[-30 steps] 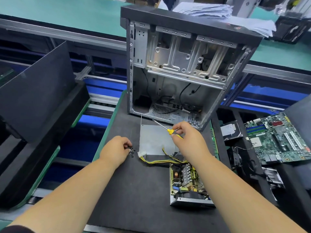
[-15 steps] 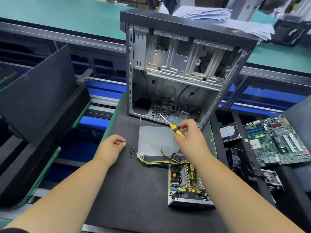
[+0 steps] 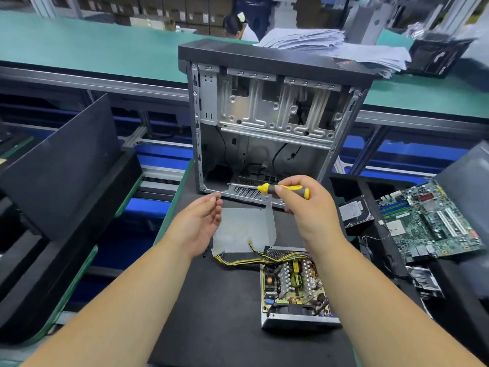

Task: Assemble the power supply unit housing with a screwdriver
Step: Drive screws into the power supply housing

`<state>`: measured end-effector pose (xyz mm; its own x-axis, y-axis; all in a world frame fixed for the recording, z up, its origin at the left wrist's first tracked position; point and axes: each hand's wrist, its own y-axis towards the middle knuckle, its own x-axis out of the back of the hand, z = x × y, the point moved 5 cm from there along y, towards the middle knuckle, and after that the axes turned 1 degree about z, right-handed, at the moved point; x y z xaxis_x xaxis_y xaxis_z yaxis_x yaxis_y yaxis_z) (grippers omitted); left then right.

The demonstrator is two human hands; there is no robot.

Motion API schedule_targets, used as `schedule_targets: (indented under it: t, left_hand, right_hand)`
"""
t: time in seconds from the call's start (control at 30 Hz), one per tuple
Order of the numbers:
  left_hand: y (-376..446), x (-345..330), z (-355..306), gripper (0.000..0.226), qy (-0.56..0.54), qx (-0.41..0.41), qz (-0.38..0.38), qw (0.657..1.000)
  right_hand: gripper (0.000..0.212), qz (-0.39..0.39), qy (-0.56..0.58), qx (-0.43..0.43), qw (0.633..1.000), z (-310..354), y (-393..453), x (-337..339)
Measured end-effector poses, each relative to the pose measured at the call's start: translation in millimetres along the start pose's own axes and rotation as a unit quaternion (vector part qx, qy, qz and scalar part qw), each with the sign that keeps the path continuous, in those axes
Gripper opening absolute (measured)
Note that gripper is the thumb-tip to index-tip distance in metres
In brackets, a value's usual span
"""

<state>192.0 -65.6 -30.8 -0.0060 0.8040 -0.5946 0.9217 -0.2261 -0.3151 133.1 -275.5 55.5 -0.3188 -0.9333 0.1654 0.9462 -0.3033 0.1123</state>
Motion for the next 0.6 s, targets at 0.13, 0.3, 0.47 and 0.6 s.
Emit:
schedule_targets:
  t: [0.13, 0.3, 0.47, 0.6]
  left_hand:
    - [-4.6, -14.4, 6.5, 0.014, -0.01, 0.017, 0.019, 1.0]
    - [-7.6, -20.0, 11.6, 0.013, -0.016, 0.031, 0.036, 0.999]
    - [-10.5, -24.5, 12.4, 0.01, -0.018, 0.037, 0.045, 0.998]
    - [-13.6, -27.2, 11.2, 0.009, -0.016, 0.042, 0.049, 0.998]
  right_hand:
    - [0.004, 0.001, 0.004, 0.018, 1.0, 13.5, -9.7, 6.8]
    - [0.005, 0.011, -0.016, 0.022, 1.0, 17.3, -17.0, 13.8]
    - [0.008, 0.002, -0.044, 0.024, 0.999, 16.1, -21.6, 16.4]
    - [0.008, 0.0, -0.056, 0.019, 0.998, 16.0, -25.1, 15.6]
